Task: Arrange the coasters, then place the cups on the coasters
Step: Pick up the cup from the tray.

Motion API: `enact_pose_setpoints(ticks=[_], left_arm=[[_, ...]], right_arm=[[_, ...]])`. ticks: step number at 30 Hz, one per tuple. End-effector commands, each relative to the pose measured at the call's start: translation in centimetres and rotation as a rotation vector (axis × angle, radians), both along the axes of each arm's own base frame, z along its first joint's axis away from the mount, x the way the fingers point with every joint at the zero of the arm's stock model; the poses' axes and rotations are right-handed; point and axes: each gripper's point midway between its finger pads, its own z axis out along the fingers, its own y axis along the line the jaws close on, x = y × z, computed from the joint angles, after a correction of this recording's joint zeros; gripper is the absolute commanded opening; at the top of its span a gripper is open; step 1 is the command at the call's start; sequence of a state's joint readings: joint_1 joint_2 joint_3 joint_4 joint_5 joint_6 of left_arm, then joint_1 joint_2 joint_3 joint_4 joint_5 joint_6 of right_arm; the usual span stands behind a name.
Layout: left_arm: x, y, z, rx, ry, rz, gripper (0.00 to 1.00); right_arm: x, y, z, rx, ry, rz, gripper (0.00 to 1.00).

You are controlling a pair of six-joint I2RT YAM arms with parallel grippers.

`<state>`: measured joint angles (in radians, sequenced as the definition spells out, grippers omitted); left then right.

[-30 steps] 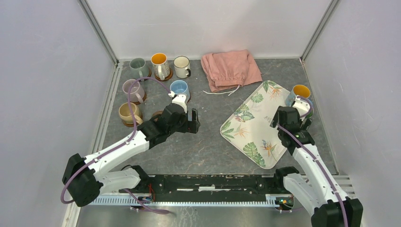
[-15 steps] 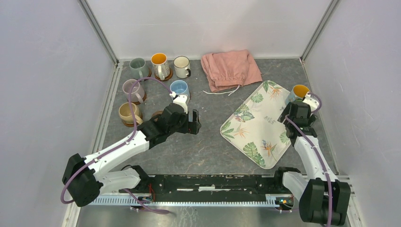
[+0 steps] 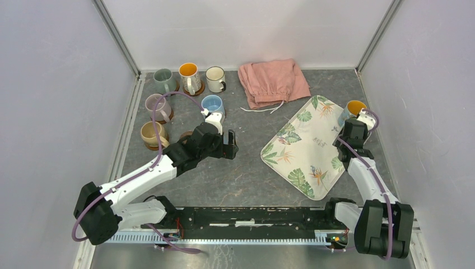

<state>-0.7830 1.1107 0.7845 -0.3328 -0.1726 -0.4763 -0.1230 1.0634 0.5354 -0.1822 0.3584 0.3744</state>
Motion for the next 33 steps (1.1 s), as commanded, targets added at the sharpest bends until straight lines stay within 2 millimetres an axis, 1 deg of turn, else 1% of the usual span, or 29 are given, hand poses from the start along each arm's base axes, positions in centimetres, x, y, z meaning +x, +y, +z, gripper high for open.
enact_pose_setpoints(ticks=[1,4,8,10,17,19,20,21,27,33], left_arm=[[0.7,-0.9,2.0,-0.027,-0.068,-0.039,1.0],[0.7,-0.9,1.9,-0.026,-0.068,-0.038,1.0],[0.7,-0.8,1.8,-0.021,-0.07,-0.036,1.0],[0.7,-0.7,1.8,-0.021,-0.07,-0.034,1.0],[0.6,-0.7,1.7,-0.021,-0.065,-0.033,1.0],[0.7,-0.7,1.7,-0.021,-0.065,-0.03,1.0],[0.7,-0.7,1.7,-0.024,-0.065,-0.025,1.0],[0.6,-0.7,1.7,-0.026,-0.063,-0.024,1.0],[0.4,-0.2,1.3,-0.034,-0.052,0.001,1.0],[-0.1,-0.1,1.0,-0.069,-0.036,0.022,1.0]], right_arm=[[0.6,0.1,0.4,0.001,-0.038,0.013,0.45],[0.6,0.6,0.4,0.014,-0.041,0.041,0.31],[0.7,1.9,0.6,0.052,-0.077,0.098,0.14],[0.6,2.5,0.7,0.064,-0.09,0.114,0.1],[0.7,5.6,2.0,0.098,-0.127,0.186,0.09],[0.8,7.5,2.3,0.115,-0.136,0.234,0.09],[0.6,9.9,2.5,0.146,-0.146,0.282,0.09],[0.5,10.8,2.5,0.163,-0.148,0.3,0.09],[-0.2,14.9,2.6,0.232,-0.152,0.383,0.12],[-0.9,18.1,3.0,0.274,-0.15,0.448,0.14]])
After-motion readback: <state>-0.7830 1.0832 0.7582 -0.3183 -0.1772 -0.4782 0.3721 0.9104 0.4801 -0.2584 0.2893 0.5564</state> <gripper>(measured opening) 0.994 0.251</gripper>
